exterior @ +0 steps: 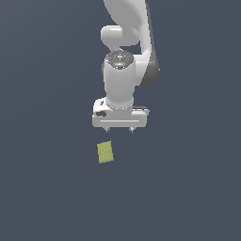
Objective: Pick up the object and move it to a goal position.
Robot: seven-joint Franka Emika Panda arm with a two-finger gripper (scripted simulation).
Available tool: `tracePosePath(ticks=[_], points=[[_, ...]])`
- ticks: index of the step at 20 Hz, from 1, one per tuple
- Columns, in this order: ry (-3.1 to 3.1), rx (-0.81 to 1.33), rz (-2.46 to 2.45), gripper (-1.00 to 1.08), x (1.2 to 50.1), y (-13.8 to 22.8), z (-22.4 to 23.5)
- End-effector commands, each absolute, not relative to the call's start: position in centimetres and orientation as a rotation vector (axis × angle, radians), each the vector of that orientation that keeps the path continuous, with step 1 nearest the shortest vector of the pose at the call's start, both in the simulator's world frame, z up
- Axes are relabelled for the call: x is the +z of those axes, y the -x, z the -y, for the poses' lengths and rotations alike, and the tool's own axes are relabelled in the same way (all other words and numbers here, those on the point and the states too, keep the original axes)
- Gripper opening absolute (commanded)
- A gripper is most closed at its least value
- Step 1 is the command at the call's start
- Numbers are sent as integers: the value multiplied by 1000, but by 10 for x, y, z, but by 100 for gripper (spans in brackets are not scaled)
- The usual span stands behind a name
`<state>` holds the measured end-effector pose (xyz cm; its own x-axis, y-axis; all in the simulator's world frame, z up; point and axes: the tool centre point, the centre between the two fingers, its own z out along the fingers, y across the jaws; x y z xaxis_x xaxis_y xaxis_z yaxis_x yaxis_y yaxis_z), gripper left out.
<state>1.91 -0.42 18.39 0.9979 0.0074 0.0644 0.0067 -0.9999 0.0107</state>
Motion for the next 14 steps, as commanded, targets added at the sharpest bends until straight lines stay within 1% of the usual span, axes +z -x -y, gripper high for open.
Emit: tracePosePath(ticks=[1,4,9,14], points=[[-3129,101,-11,100,184,-19,4],[-3126,122,-18,100,190,-23,5],[-3111,200,-43,100,215,-36,7],[-3111,198,-45,100,213,-36,7]])
